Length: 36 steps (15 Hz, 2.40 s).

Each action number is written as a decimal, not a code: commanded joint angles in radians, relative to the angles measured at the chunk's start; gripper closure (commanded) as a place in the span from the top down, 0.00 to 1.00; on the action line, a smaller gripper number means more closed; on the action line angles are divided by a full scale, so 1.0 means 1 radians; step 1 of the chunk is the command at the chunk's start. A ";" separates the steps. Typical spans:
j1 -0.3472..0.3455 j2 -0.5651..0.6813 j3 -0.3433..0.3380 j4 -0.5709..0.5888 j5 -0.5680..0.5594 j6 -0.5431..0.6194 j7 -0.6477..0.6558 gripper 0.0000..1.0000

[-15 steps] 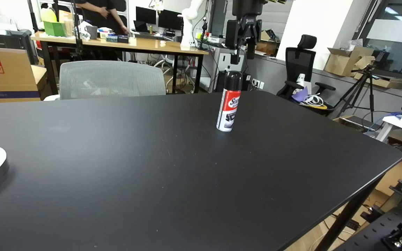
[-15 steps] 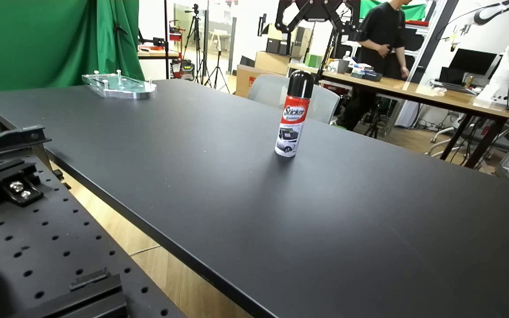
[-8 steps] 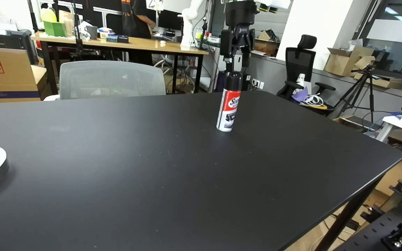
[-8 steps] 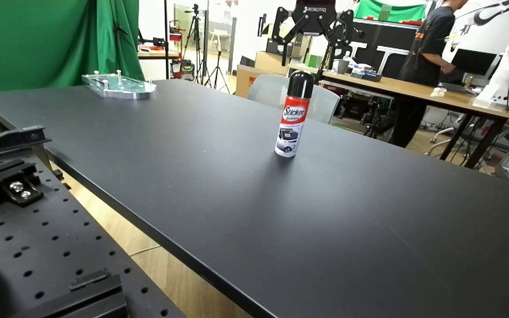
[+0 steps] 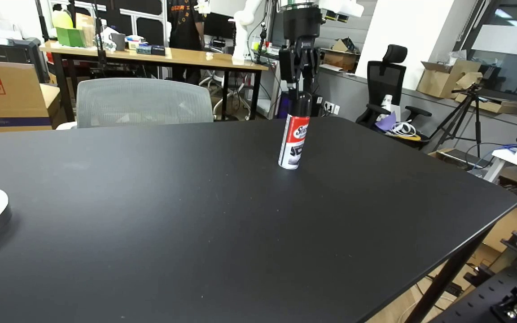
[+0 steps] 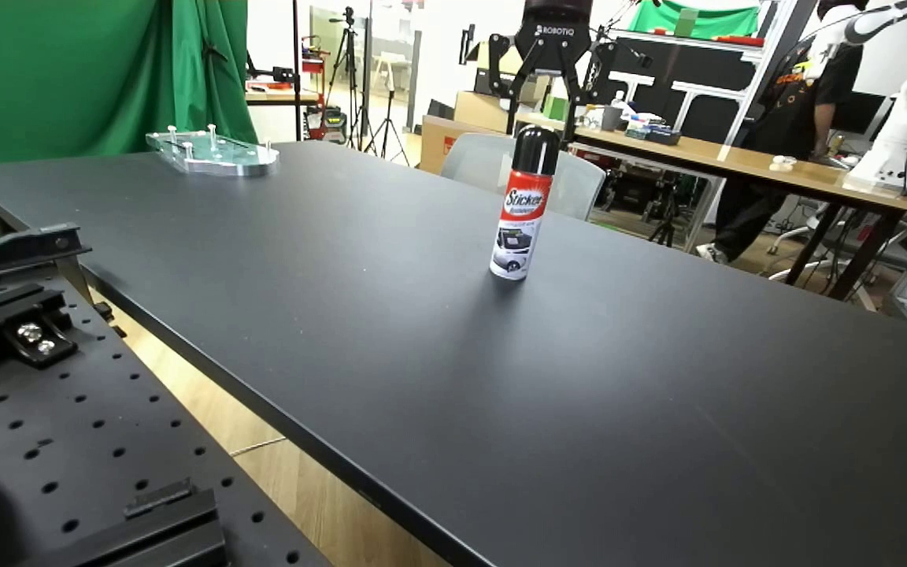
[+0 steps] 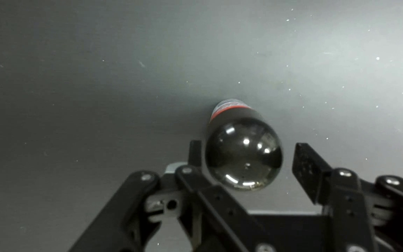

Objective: Remove the black lid from the spray can

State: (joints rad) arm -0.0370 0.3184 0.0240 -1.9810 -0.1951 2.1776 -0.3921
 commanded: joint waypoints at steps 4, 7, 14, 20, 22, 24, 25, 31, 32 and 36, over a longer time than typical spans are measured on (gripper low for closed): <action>-0.006 -0.016 0.003 0.010 0.026 -0.044 -0.003 0.31; -0.005 -0.039 0.003 -0.009 0.031 -0.027 0.000 0.31; 0.000 -0.096 0.005 -0.030 0.032 0.017 0.004 0.31; 0.028 -0.133 0.026 -0.067 0.013 0.053 0.001 0.31; 0.051 -0.124 0.037 -0.080 -0.004 0.074 0.017 0.31; 0.074 -0.103 0.046 -0.091 -0.018 0.098 0.034 0.31; 0.084 -0.094 0.048 -0.097 -0.026 0.109 0.039 0.31; 0.110 0.016 0.035 -0.094 -0.112 0.183 0.095 0.31; 0.104 -0.010 0.048 -0.102 -0.091 0.171 0.061 0.31; 0.103 0.011 0.049 -0.101 -0.092 0.180 0.058 0.31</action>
State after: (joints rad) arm 0.0688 0.3296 0.0702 -2.0830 -0.2865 2.3596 -0.3346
